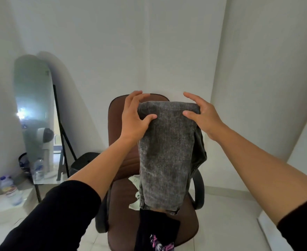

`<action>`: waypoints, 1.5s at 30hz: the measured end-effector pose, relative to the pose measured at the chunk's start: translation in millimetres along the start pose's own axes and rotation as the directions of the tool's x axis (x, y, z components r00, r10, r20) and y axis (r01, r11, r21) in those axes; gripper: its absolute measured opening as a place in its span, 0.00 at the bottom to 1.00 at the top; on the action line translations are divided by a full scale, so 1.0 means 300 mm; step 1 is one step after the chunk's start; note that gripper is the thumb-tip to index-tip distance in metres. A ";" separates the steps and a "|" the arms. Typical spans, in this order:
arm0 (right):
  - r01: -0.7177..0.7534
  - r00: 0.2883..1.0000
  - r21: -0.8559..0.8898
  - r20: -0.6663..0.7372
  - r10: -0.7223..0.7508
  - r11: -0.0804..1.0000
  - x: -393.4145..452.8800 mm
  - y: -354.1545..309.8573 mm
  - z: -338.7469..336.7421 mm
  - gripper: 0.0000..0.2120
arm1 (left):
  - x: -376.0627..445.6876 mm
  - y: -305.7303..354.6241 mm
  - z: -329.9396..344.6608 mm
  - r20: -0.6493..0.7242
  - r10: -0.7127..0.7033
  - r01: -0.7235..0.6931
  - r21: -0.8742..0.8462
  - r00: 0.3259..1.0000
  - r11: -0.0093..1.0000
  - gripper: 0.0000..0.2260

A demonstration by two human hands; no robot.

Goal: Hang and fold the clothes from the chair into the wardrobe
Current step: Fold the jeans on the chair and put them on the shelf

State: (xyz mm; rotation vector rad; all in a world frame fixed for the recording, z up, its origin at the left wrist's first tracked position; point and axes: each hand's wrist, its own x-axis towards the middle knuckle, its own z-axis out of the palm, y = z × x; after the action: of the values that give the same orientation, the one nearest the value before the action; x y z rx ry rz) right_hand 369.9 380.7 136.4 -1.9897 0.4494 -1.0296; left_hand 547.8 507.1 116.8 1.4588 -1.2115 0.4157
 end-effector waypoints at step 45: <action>-0.241 0.920 -0.439 0.181 0.348 0.866 0.025 1.277 0.497 0.22 | -0.508 -1.085 0.611 0.420 -0.396 0.278 0.315 0.816 0.907 0.35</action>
State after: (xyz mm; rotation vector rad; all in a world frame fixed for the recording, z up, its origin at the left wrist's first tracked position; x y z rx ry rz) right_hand 515.2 225.9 -215.8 -2.2888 0.8559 -0.4990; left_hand 692.2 357.6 -228.9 2.0305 -1.2689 -0.0607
